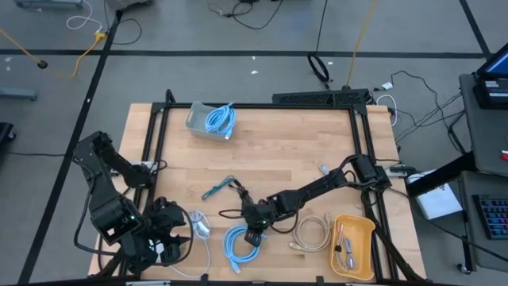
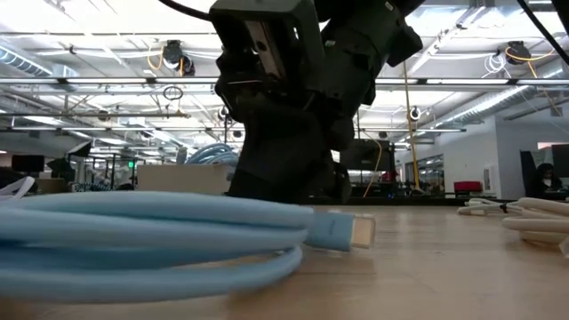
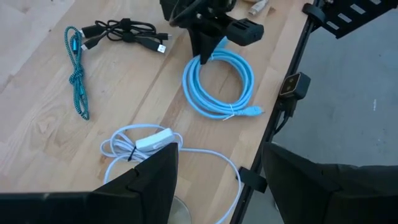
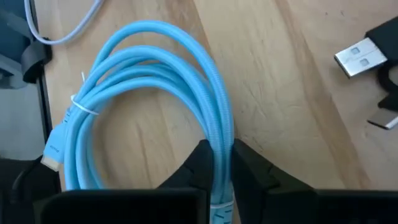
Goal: Pick & Place USB Port
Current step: Put the blue HDMI cable into the gray bin
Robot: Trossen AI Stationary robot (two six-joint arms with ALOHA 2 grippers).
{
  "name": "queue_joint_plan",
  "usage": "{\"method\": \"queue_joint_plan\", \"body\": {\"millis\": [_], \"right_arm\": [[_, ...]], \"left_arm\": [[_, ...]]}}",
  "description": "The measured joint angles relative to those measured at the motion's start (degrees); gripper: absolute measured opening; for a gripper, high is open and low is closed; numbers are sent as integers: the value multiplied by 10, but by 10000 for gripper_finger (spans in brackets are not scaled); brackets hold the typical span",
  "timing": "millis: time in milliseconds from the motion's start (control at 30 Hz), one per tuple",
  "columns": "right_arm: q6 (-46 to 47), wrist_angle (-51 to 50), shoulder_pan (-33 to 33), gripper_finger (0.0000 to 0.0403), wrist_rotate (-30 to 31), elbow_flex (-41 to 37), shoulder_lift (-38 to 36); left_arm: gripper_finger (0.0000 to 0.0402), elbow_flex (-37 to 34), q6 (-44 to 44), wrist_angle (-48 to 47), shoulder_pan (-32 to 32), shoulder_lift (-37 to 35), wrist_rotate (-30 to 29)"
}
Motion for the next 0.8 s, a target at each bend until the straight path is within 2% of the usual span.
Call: {"method": "queue_joint_plan", "body": {"millis": [167,400,500,667,733,800], "right_arm": [[26,30,-1,26,19,-3,-16],[-12,0,-9,26,149,-3,-126],[-40,-37,-11,26,221,-2,-185],[-65,-98,-12,26,346,-2,-278],[-67,-115,-12,26,379,-2,-302],[-78,-117,-12,26,393,-2,-318]], "left_arm": [[234,0,0,0,0,0,-4],[234,0,-18,-12,0,0,-24],[234,0,-68,-39,0,0,-67],[234,-29,-209,-65,9,-1,-173],[234,-55,-237,-38,22,-6,-204],[234,-92,-226,37,43,-14,-222]]}}
